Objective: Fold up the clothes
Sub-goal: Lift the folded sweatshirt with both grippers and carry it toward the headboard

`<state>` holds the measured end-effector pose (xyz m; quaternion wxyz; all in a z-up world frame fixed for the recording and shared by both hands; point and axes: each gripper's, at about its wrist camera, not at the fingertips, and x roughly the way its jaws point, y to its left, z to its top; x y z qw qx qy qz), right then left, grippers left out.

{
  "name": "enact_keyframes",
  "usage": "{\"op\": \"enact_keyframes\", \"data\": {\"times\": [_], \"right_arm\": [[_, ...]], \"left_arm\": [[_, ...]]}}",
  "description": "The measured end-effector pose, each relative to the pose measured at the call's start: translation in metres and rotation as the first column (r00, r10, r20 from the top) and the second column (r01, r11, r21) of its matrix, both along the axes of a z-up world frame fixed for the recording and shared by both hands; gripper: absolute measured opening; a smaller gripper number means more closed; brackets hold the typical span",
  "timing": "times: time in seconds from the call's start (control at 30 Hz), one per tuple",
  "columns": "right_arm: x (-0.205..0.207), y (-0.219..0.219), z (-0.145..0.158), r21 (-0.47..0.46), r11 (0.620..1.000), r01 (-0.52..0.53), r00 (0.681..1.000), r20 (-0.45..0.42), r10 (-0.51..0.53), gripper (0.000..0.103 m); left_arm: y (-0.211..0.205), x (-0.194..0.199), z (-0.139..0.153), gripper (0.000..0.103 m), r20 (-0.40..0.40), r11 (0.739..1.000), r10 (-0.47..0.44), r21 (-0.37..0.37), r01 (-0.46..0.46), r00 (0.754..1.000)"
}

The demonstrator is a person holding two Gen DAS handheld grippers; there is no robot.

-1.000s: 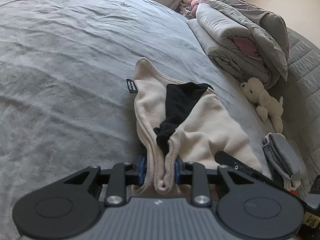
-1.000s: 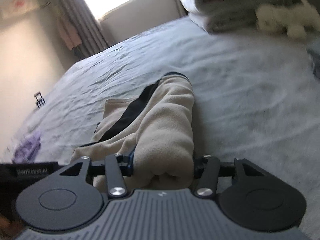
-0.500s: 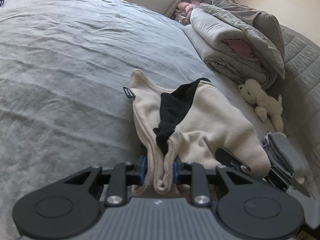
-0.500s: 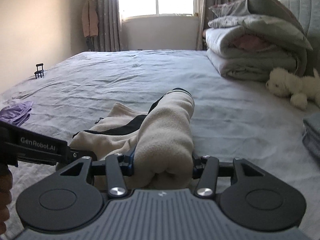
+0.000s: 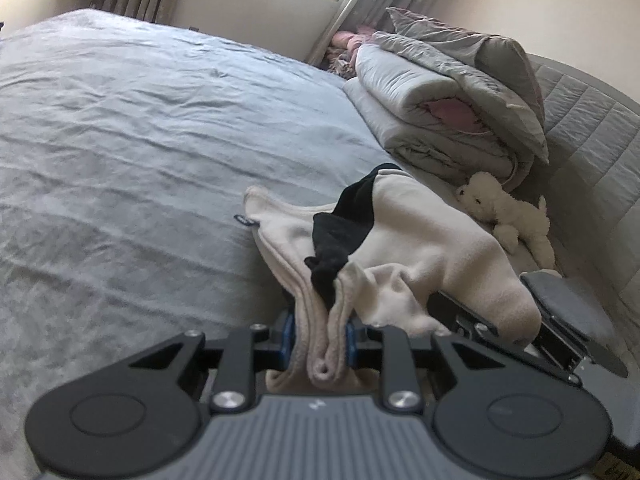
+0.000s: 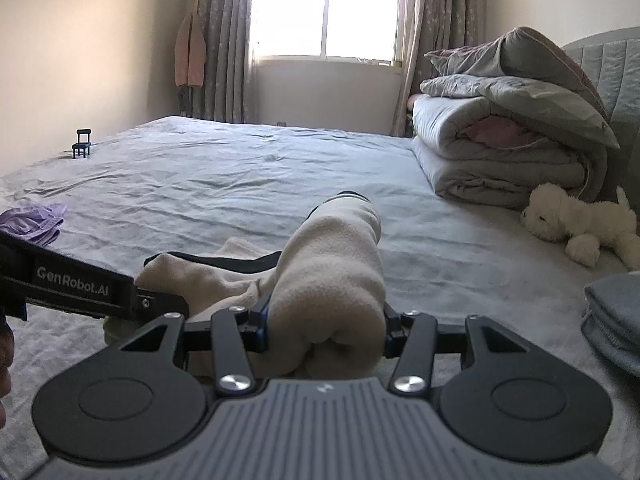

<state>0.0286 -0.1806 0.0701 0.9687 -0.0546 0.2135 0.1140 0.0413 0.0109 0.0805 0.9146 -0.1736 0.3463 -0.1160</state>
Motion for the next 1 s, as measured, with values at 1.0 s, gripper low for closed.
{"op": "enact_keyframes", "data": {"times": [1.0], "right_arm": [[0.016, -0.112, 0.053, 0.172, 0.985, -0.024, 0.998, 0.065, 0.013, 0.051]], "left_arm": [[-0.110, 0.019, 0.070, 0.025, 0.132, 0.999, -0.012, -0.049, 0.019, 0.991]]}}
